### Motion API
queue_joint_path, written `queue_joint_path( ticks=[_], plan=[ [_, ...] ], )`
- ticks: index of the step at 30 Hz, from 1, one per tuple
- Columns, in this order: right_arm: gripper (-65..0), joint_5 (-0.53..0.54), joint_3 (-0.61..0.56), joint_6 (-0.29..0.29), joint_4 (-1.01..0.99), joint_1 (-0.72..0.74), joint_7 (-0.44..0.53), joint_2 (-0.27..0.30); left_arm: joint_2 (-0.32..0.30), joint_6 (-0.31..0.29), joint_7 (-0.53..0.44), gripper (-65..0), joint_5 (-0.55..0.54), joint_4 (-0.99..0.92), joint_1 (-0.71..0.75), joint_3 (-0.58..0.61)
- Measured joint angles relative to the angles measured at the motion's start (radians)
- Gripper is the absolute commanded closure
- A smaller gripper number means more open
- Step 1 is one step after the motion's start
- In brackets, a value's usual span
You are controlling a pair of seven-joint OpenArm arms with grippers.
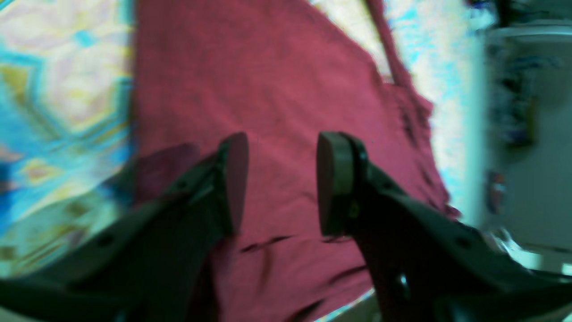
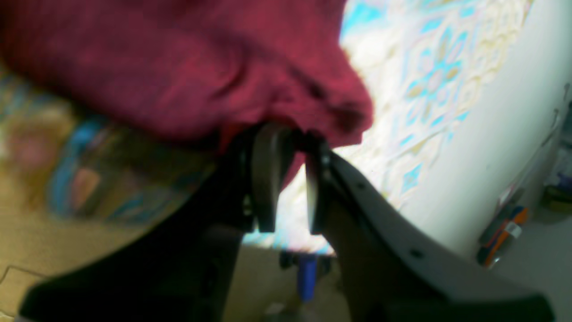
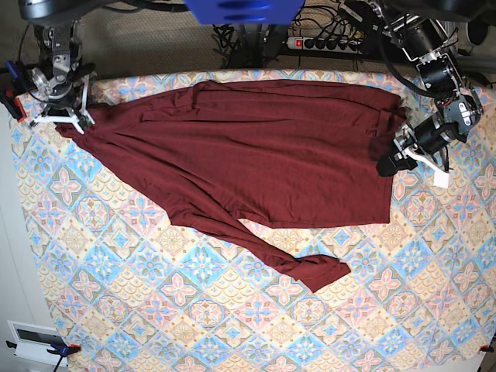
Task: Layout the t-shirt on the table in an organized manner, then fold the t-shirt properly
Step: 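Move the left gripper along the shirt side toward the hem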
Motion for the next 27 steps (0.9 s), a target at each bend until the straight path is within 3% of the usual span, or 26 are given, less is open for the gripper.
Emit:
queue_joint_path(
  ticks=[7,14,20,27],
  plan=[
    [-11.6,0.006,0.014,-0.002,0.064,-0.102,0.001,-0.004,0.001,0.0,-0.01,-25.0,0.032,0.0,-0.035,0.007],
    [-11.6,0.021,0.124,0.064,0.146,-0.133,-0.071,-0.026,-0.002,0.0,-0.009,-25.3,0.048,-0.005,-0.074,0.014],
    [-11.6,0.026,0.156,0.053,0.27,-0.106,-0.051,-0.017,-0.04,0.0,-0.016,-25.3,0.14,-0.169,-0.175,0.01],
    [-11.6,0.024,0.154,0.061,0.281,-0.107,-0.07,-0.032,-0.077,0.001,-0.144,-25.3,0.229,-0.278,-0.223,0.019]
  ],
)
